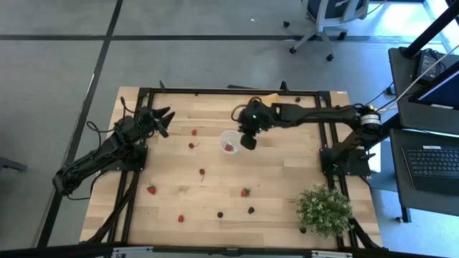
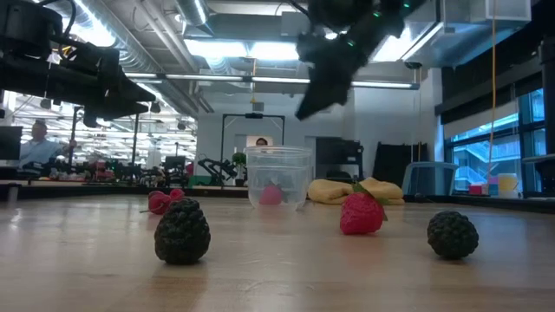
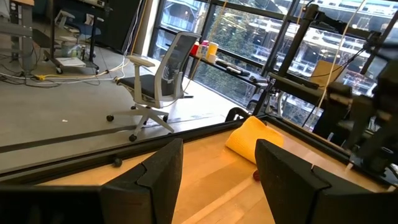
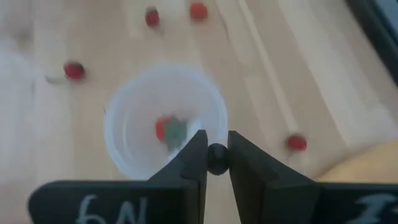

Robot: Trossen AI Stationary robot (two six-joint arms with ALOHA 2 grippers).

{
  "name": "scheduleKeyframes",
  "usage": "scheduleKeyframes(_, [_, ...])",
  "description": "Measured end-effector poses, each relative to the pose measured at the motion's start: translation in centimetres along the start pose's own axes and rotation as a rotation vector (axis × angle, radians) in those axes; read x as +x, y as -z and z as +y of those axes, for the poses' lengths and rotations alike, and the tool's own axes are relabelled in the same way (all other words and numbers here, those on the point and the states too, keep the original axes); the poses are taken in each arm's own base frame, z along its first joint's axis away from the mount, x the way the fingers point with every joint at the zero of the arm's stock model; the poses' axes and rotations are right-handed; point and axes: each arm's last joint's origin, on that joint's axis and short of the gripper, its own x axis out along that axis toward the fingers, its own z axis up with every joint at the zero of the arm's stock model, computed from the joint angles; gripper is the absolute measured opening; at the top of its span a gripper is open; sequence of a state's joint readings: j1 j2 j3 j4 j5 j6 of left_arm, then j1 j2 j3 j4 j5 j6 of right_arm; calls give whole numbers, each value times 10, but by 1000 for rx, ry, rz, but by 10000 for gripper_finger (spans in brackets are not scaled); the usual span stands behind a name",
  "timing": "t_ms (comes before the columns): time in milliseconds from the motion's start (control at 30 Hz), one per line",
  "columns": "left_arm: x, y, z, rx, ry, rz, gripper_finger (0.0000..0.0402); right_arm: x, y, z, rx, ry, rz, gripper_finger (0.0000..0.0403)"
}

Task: Pick and placing Produce into tupperware
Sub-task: Put the bottom blueberry into the transparent container

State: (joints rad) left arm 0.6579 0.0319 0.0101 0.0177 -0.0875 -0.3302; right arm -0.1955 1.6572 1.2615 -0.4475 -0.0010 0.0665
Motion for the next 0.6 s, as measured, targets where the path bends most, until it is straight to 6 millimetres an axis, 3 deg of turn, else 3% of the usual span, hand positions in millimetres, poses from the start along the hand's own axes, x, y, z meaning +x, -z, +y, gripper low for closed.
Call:
scheduleKeyframes(167, [0, 0, 0, 0, -1, 1, 193, 14, -23, 5, -51, -50, -28, 55])
scheduleKeyframes(333, [0, 0, 0, 1, -1, 1, 193, 48, -14, 19, -96, -111, 45, 55])
scheduleKeyframes(600, [0, 0, 0, 2, -1, 1, 193, 76, 2, 32, -150, -131, 132, 55])
